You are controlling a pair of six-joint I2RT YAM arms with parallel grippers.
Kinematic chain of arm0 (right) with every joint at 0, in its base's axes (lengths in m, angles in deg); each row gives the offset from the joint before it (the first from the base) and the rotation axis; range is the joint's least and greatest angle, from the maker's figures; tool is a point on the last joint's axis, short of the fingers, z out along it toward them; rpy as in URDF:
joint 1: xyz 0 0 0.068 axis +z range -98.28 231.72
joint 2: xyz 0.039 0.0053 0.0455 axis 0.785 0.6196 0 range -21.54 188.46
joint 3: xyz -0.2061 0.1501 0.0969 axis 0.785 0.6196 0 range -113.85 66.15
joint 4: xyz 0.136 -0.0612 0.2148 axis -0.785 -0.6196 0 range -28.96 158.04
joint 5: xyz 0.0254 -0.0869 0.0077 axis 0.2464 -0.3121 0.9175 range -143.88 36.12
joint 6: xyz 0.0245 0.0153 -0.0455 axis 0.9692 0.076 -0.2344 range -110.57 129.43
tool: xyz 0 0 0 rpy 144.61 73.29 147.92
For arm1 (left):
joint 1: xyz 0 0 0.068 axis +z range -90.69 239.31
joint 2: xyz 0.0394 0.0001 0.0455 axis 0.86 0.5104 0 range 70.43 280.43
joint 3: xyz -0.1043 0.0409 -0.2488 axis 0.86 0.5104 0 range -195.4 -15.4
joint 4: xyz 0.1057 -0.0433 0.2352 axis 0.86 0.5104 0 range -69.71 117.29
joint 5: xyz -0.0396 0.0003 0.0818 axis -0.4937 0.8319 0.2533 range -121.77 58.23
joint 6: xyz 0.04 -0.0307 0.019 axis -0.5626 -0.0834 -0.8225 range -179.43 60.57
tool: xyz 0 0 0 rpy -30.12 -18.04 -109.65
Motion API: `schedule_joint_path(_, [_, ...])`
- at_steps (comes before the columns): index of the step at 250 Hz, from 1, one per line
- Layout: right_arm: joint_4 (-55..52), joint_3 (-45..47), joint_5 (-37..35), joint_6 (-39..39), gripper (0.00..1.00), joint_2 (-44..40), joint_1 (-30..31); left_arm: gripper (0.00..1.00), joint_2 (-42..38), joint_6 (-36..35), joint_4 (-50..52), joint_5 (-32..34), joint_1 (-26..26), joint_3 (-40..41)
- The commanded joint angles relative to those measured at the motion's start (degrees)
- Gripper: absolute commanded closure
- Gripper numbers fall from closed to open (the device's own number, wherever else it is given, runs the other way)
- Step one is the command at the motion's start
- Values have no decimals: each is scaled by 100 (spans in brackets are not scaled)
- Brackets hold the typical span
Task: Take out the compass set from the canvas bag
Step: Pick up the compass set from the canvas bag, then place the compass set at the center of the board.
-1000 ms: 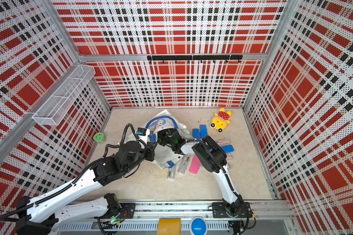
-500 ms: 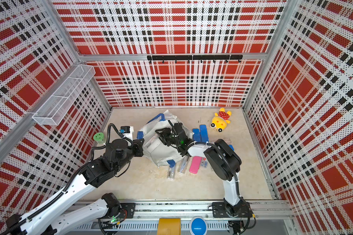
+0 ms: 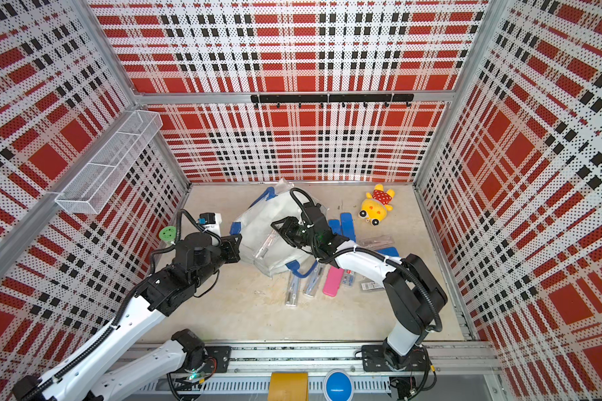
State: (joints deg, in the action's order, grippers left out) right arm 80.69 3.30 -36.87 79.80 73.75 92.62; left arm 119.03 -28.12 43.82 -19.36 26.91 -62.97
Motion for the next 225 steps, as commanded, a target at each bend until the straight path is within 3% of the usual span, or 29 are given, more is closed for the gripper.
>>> schedule_joint_path(1, [392,-209,426,-59,62,-55,-72,100,19,71,-469,-126,102,12])
schedule_joint_path(31, [338,-461,610,-55,63,-7,-91,100,107,66,-593,-218,118,11])
schedule_joint_path(86, [-561,-853,335,-506,63,-432,-249,100,194,234,-841,-486,327,181])
schedule_joint_path(153, [-1274,-749,144,-770,62,-1405,-686,100,197,510,-839,-977,1192,293])
schedule_joint_path(189, [-2414,-1166,274,-1368,62,-1696,-702,100,343,440,-632,-1033,1465,158])
schedule_joint_path(225, [-3264,-1166,486,-1676,62,-1797,-596,100,664,635,-389,-1286,2096,-12])
